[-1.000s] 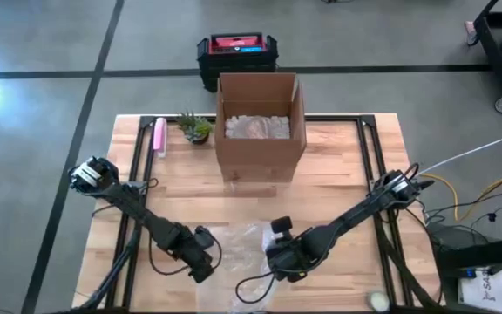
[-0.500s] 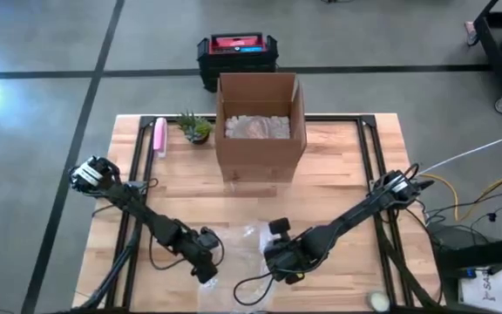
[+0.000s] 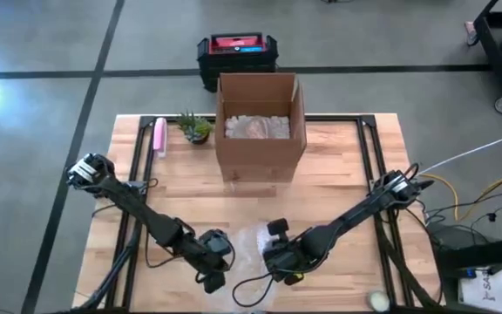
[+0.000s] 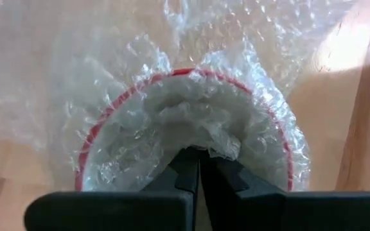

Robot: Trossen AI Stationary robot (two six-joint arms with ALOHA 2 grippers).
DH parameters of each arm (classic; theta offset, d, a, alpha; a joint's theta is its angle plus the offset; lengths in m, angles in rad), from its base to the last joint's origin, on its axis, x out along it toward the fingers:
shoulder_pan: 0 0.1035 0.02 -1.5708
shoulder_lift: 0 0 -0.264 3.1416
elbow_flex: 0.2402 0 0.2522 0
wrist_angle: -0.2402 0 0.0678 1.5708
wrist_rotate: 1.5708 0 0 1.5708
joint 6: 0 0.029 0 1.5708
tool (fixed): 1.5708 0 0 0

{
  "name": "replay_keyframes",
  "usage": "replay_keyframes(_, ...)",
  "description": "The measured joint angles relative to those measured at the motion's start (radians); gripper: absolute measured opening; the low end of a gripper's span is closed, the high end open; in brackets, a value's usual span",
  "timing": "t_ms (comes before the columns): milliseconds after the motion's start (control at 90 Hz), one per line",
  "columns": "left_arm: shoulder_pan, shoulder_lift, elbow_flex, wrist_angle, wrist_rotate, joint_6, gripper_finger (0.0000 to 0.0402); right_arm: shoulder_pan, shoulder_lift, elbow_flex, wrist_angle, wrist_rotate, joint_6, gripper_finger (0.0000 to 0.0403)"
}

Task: Wrap mug
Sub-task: Wrap the gray mug with the bubble wrap

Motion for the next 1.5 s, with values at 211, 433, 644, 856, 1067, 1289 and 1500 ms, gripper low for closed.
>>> replay_keyframes(211, 0.014, -0.003, 0.059, 0.004, -0.108, 0.117, 0.0000, 0.000, 0.000, 0.000, 0.000, 0.000, 0.002, 0.0000)
replay_keyframes(433, 0.041, -0.003, 0.057, 0.094, -0.137, 0.182, 0.0000, -0.002, 0.000, 0.000, -0.002, 0.000, 0.001, 0.0000)
replay_keyframes(644, 0.064, 0.024, 0.051, 0.143, -0.138, 0.222, 0.0000, -0.002, -0.033, 0.027, -0.040, 0.000, 0.020, 0.0000)
replay_keyframes(856, 0.072, 0.056, 0.049, 0.230, -0.145, 0.281, 0.0000, -0.006, -0.110, 0.051, -0.153, -0.008, 0.032, 0.0000)
replay_keyframes(1067, 0.097, 0.091, 0.049, 0.392, -0.156, 0.376, 0.0000, 0.025, -0.188, 0.052, -0.244, 0.012, 0.122, 0.0000)
replay_keyframes(1289, 0.150, 0.182, 0.049, 0.482, -0.155, 0.426, 0.0000, 0.065, -0.178, 0.050, -0.171, 0.059, 0.093, 0.0000)
replay_keyframes(1500, 0.182, 0.242, 0.049, 0.512, -0.156, 0.418, 0.0000, 0.094, -0.169, 0.047, -0.116, 0.080, 0.047, 0.0000)
